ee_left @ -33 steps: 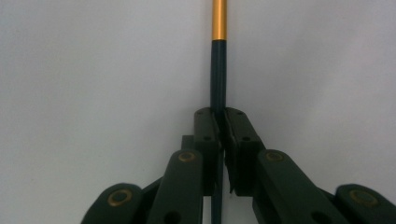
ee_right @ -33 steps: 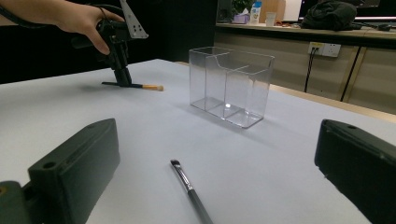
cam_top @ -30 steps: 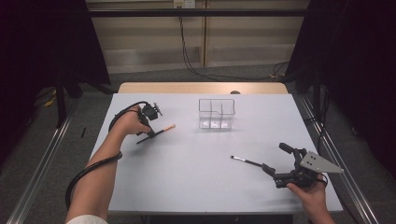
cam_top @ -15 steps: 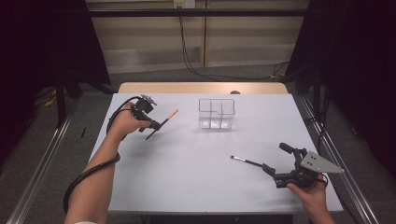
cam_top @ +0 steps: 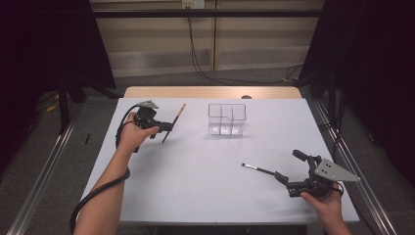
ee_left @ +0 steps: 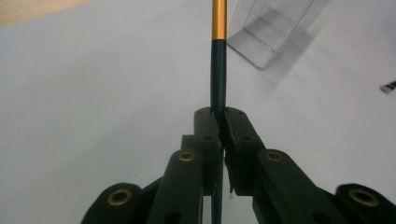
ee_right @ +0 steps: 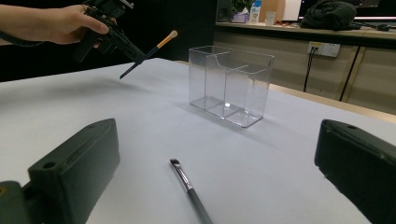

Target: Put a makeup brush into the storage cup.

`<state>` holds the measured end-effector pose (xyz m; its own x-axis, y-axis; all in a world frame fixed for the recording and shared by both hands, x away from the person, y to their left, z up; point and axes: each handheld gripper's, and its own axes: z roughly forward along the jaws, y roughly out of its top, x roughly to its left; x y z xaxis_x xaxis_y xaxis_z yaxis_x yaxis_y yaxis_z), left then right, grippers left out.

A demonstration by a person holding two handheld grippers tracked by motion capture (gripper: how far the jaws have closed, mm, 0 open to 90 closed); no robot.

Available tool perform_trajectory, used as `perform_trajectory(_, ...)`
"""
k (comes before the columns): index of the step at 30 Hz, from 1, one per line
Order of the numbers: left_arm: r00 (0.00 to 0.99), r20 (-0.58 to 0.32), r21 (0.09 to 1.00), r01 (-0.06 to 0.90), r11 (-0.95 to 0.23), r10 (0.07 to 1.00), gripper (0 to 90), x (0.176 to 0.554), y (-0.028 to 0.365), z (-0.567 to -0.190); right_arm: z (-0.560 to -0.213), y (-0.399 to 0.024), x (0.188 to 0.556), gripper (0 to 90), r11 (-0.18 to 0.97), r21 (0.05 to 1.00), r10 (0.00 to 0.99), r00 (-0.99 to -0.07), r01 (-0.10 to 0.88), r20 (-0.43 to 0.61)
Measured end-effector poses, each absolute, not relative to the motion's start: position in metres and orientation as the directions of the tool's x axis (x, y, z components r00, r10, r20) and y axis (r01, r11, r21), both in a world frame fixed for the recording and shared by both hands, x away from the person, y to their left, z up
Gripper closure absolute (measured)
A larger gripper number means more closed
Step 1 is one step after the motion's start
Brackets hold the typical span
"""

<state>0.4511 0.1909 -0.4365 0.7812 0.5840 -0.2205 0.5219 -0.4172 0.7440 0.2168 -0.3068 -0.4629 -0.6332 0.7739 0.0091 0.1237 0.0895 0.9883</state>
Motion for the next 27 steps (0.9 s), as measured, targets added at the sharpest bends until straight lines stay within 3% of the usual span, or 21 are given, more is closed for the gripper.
perform_trajectory(19,0.797,-0.287,0.879,0.439,-0.184,0.531,84.2,0.425,0.183,-0.439,-0.463,-0.306,0.217,0.0,0.09,0.988,0.775,-0.632,0.124,0.008)
perform_trajectory(27,0.817,-0.293,0.896,0.416,-0.156,0.497,84.2,0.417,0.175,-0.439,-0.463,-0.306,0.218,0.0,0.091,0.988,0.773,-0.634,0.128,0.011)
